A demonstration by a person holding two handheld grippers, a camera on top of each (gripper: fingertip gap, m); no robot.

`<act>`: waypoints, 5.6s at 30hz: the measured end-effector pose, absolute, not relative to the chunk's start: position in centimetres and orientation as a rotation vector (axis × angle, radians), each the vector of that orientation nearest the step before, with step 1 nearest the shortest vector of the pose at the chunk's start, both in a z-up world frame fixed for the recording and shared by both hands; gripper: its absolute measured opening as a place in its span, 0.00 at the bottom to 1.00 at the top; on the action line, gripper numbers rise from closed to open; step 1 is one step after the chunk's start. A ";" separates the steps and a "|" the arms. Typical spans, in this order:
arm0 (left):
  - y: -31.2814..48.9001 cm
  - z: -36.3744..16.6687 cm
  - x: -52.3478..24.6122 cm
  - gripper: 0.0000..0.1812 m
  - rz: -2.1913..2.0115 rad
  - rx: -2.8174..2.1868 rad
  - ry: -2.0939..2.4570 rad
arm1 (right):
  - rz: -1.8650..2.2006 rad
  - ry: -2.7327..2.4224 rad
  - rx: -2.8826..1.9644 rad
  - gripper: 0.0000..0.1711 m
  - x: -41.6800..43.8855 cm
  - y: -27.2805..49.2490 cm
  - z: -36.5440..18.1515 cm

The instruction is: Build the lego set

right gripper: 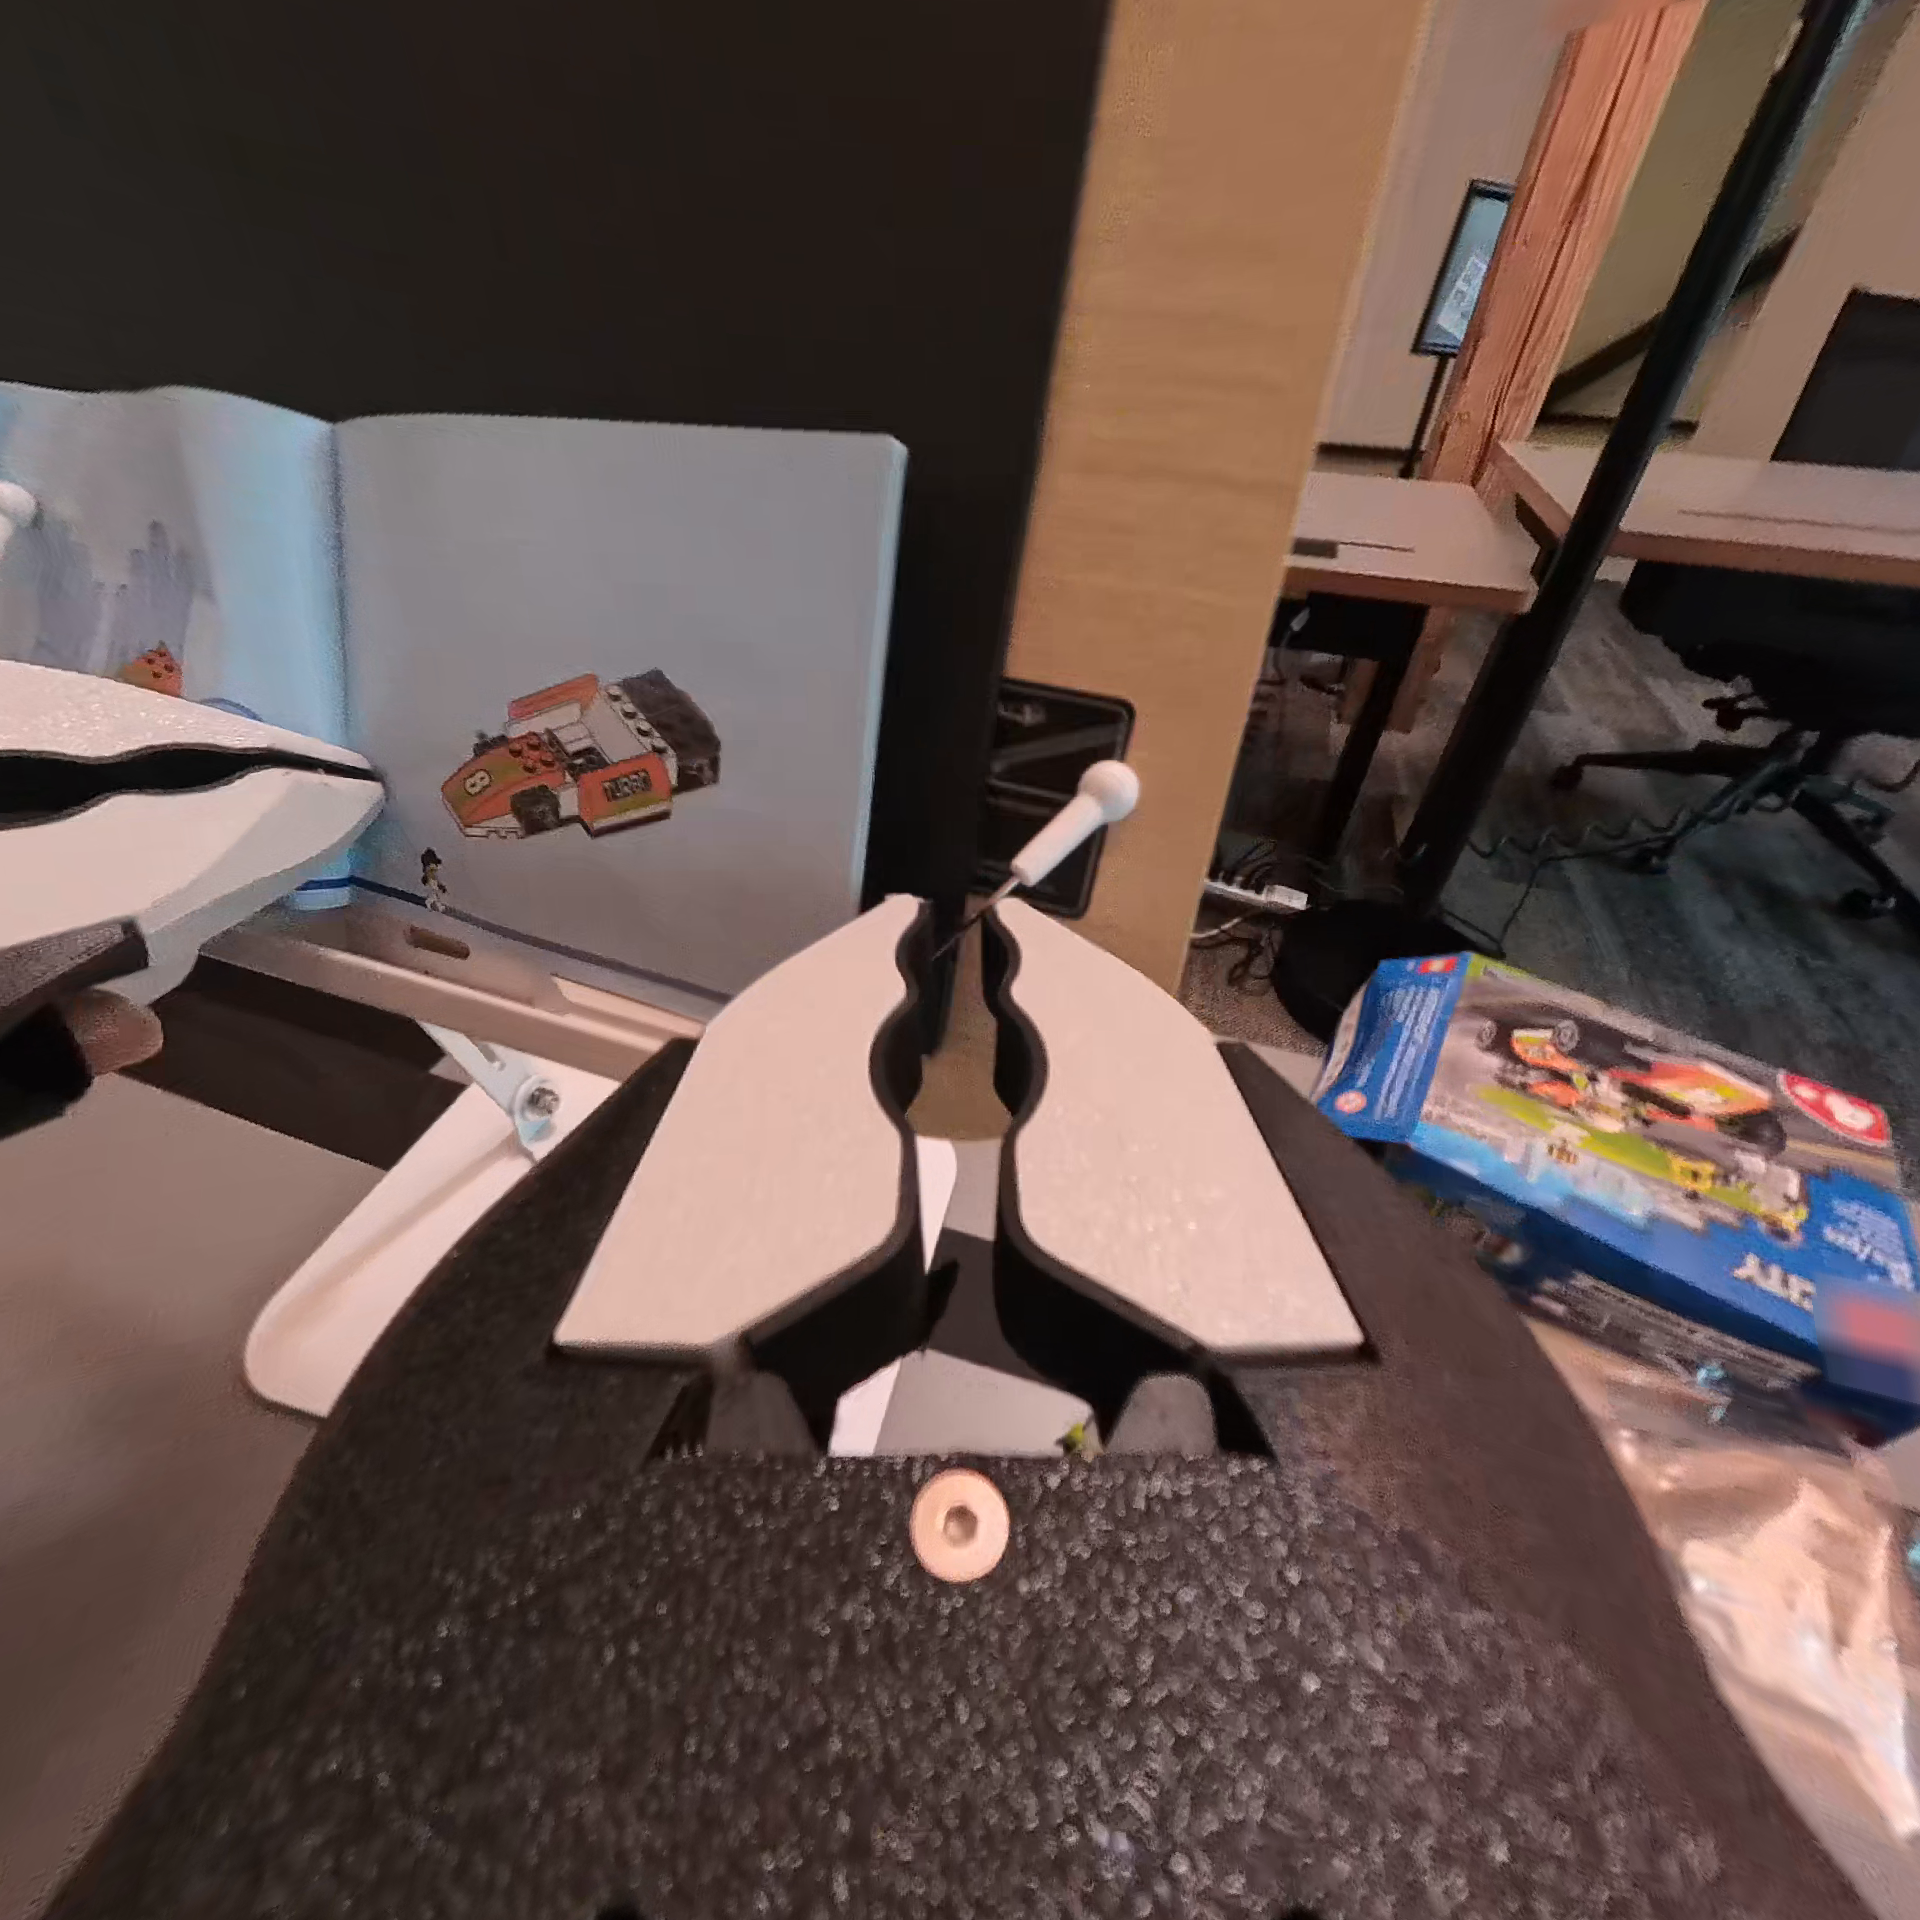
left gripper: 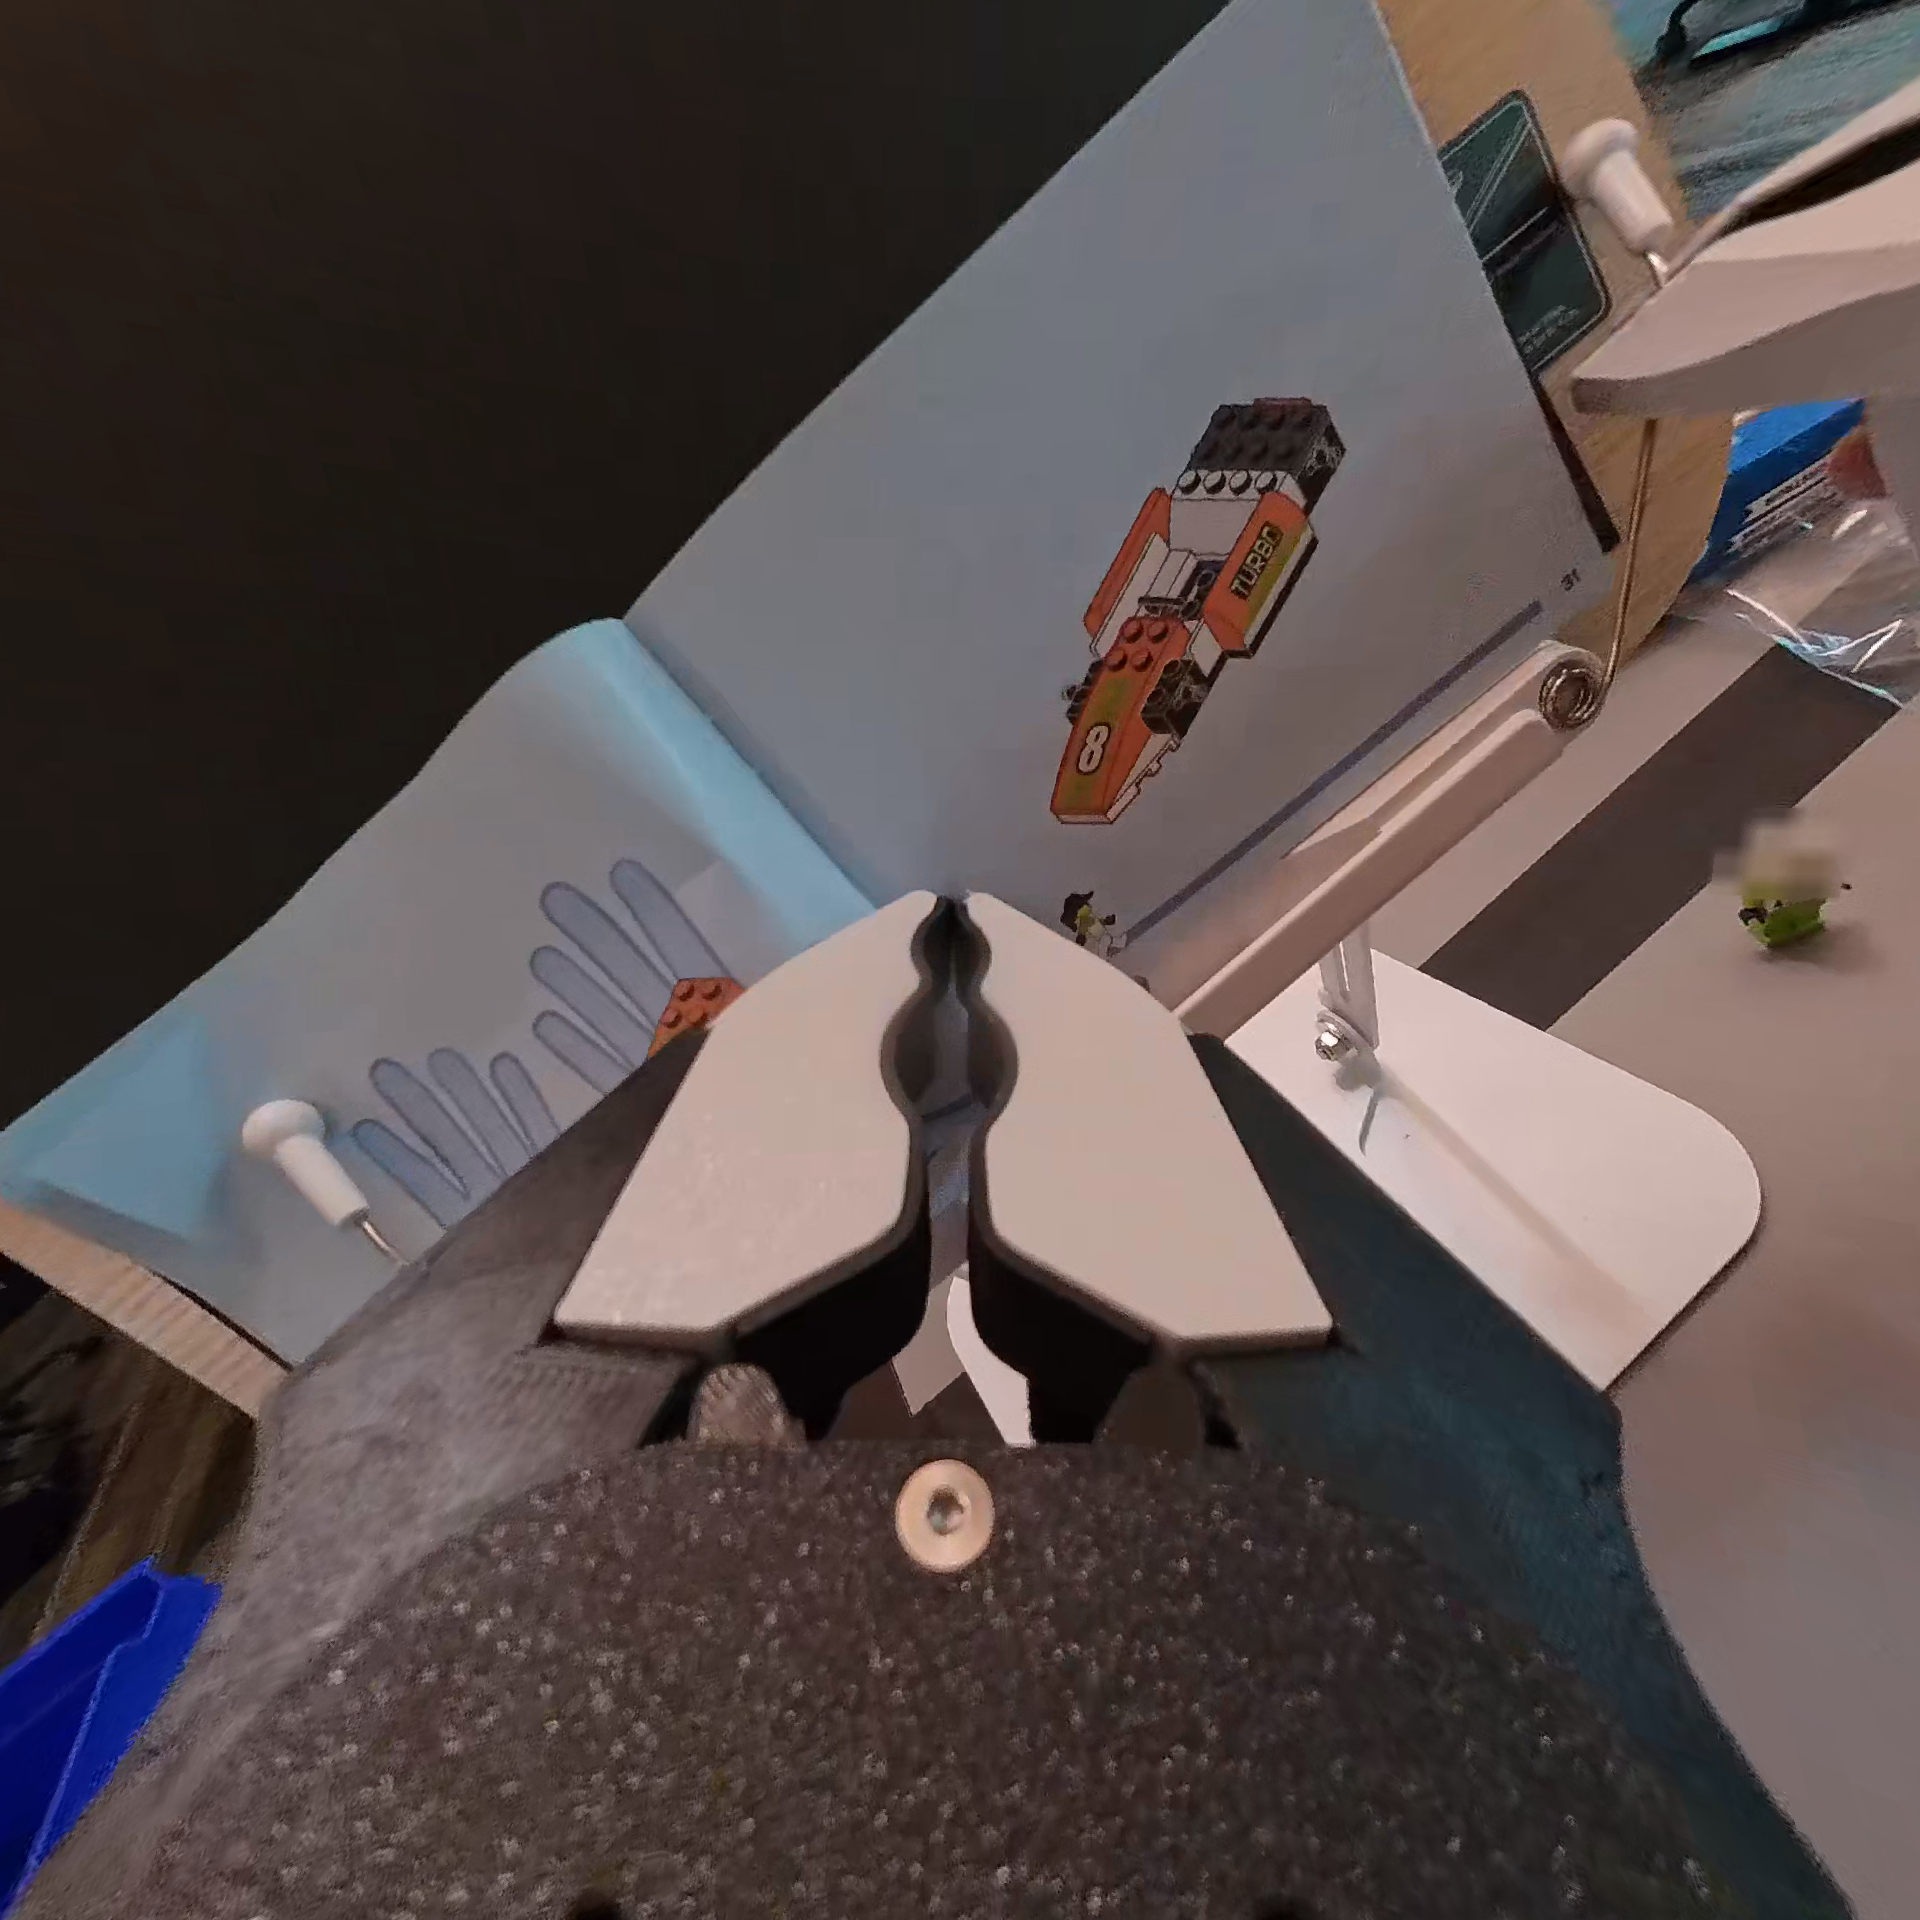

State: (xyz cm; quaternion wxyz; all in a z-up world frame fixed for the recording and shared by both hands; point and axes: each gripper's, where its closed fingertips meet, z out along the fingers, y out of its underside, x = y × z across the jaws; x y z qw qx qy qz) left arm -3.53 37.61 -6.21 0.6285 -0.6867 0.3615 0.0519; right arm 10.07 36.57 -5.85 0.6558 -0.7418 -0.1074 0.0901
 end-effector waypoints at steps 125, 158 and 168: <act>38.4 -6.0 -4.6 0.00 0.122 -1.615 0.944 | -0.220 -1.105 -1.481 0.17 4.6 35.5 -4.7; 38.3 -5.3 -2.9 0.00 0.030 -1.454 1.056 | -0.428 -1.042 -1.380 0.41 6.0 39.4 -1.7; 38.3 -5.9 -3.0 0.00 0.084 -1.436 1.154 | -0.308 -0.949 -1.429 0.31 6.4 40.0 -2.3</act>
